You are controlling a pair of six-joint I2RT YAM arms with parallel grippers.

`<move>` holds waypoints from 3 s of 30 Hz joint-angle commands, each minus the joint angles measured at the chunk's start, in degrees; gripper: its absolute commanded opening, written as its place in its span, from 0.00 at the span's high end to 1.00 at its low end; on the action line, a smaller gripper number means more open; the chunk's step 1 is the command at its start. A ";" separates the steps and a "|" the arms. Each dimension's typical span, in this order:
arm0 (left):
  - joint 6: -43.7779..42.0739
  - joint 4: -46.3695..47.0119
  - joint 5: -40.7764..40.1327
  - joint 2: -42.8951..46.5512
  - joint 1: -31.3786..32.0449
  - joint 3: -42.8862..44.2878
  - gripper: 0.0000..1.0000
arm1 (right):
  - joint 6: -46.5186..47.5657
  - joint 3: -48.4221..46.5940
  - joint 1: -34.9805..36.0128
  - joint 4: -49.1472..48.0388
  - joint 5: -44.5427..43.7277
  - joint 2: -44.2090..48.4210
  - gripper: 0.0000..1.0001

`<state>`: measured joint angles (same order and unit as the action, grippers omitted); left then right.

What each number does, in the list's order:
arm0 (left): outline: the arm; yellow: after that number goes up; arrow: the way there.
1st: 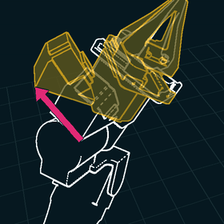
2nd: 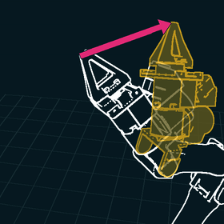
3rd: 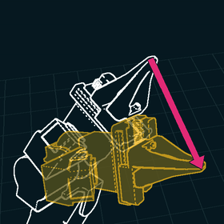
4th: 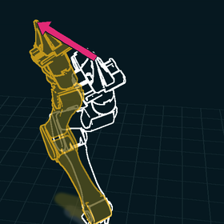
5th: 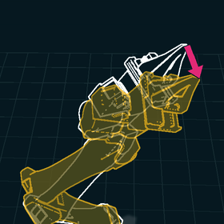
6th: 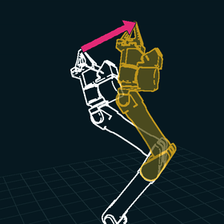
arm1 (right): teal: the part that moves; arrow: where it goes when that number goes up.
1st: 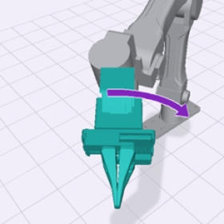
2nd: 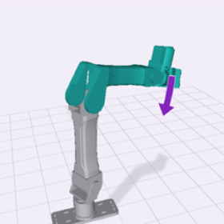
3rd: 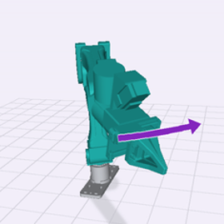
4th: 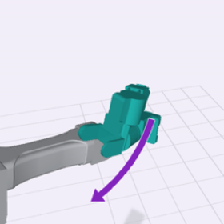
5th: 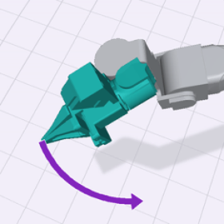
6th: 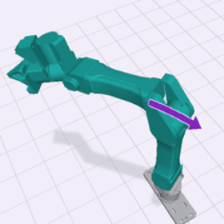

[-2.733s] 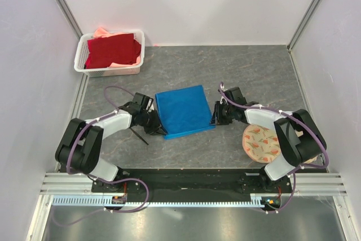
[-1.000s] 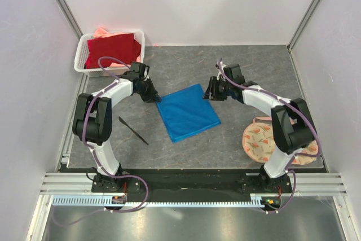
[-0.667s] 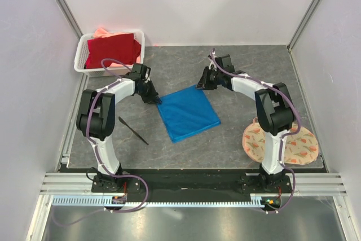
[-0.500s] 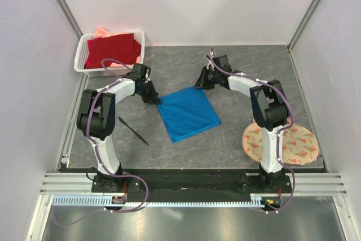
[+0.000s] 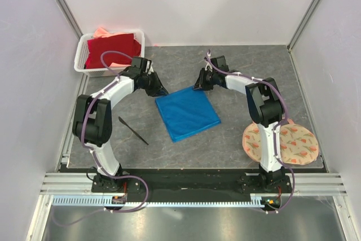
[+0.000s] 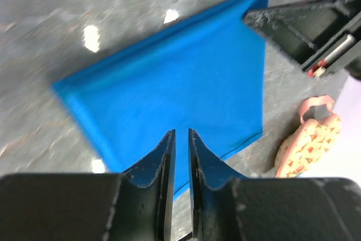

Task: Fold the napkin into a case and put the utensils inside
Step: Smooth out the square-folded napkin at the center of the board, then rotate the square-folded napkin at the center of the board, then pick up the top corner of the square-folded napkin from the center of the board.

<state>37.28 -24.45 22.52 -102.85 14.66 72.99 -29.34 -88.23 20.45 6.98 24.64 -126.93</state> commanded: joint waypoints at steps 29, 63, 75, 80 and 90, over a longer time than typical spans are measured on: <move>10.17 6.16 -2.84 6.52 11.44 -22.80 0.83 | 2.36 37.26 11.37 -6.54 -13.57 27.98 0.91; 10.71 7.74 -5.04 8.10 19.97 -23.41 0.83 | 3.76 38.92 11.81 -2.24 -11.63 31.41 0.73; 14.14 12.05 -1.79 6.34 25.86 -22.81 0.82 | 7.90 32.06 10.75 6.02 -18.22 31.92 0.64; 14.05 12.14 -0.46 7.75 26.04 -20.70 0.82 | 5.71 34.61 9.61 9.62 -19.29 38.58 0.53; 9.48 7.66 -4.94 8.72 24.81 -17.62 0.82 | -5.28 44.98 7.33 11.83 -16.03 48.71 0.56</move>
<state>49.69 -15.27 19.51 -95.11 40.25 53.52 -29.50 -46.00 28.23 16.73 7.73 -80.99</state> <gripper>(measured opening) 0.176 0.456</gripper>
